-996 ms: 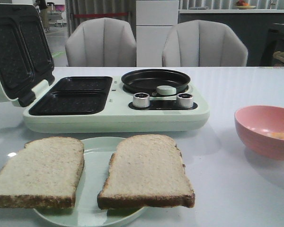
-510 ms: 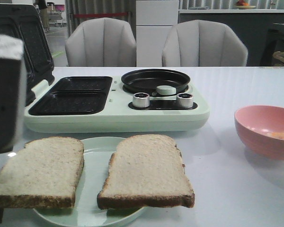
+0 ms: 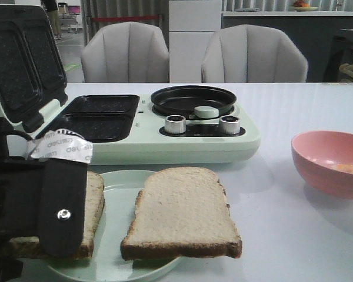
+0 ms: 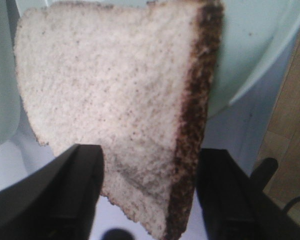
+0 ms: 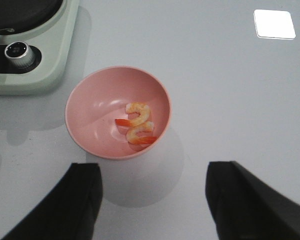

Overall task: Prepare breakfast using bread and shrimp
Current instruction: 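Grasp the bread slice nearest the left gripper and lift it off the plate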

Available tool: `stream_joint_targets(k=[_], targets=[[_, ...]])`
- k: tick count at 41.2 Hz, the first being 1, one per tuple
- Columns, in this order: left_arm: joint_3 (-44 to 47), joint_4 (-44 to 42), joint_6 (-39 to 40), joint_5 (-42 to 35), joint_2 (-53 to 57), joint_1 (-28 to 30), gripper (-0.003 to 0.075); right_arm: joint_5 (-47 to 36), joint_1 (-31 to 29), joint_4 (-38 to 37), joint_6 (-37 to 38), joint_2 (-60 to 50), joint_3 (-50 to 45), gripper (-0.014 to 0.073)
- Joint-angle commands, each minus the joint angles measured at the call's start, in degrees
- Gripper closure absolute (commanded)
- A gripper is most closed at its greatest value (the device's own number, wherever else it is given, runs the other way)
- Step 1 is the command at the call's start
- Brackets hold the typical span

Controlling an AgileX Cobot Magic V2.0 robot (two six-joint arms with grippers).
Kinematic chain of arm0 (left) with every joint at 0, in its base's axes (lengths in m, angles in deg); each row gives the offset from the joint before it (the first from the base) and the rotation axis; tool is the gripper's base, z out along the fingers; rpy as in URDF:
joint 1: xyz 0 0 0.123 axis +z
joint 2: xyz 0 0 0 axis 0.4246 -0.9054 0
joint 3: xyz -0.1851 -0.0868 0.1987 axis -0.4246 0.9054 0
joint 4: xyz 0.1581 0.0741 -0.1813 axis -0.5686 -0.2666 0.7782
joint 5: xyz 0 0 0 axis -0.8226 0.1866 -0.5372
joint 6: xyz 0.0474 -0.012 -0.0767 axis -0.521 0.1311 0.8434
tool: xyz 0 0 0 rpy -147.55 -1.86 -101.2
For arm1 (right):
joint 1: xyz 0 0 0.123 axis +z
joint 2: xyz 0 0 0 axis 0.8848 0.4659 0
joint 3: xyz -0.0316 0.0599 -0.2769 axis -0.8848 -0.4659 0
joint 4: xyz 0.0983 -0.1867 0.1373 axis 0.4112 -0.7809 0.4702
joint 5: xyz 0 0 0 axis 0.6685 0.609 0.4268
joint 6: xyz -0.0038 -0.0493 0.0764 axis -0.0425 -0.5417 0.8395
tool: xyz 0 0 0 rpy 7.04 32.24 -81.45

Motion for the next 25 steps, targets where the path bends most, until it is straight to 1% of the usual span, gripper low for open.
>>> stream_joint_targets(k=[1,6,10,13,18,25], targets=[[-1.27,-2.21,2.14,2.37,1.22,-0.32,0.0378,-4.31,-0.17,-0.39,-0.22,0.12,1.91,0.0046],[-1.27,-2.21,2.14,2.37,1.22,-0.32,0.0481,-4.31,-0.17,-0.39,-0.22,0.12,1.91,0.0046],[-1.27,-2.21,2.14,2.66,1.22,-0.32,0.0543,-4.31,-0.17,-0.39,-0.22,0.12,1.91,0.0046],[-1.27,-2.0,2.14,4.44,1.35,-0.97,0.0581,-4.31,-0.17,-0.39,-0.22,0.12,1.91,0.0046],[-1.78,-2.0,2.14,9.94,3.89,-3.87,0.0624,-4.31,-0.17,-0.39,-0.22,0.12,1.91,0.0046],[-1.78,-4.82,2.14,19.49,11.05,-9.31,0.0622,-4.31,-0.17,-0.39,-0.22,0.12,1.91,0.0046]])
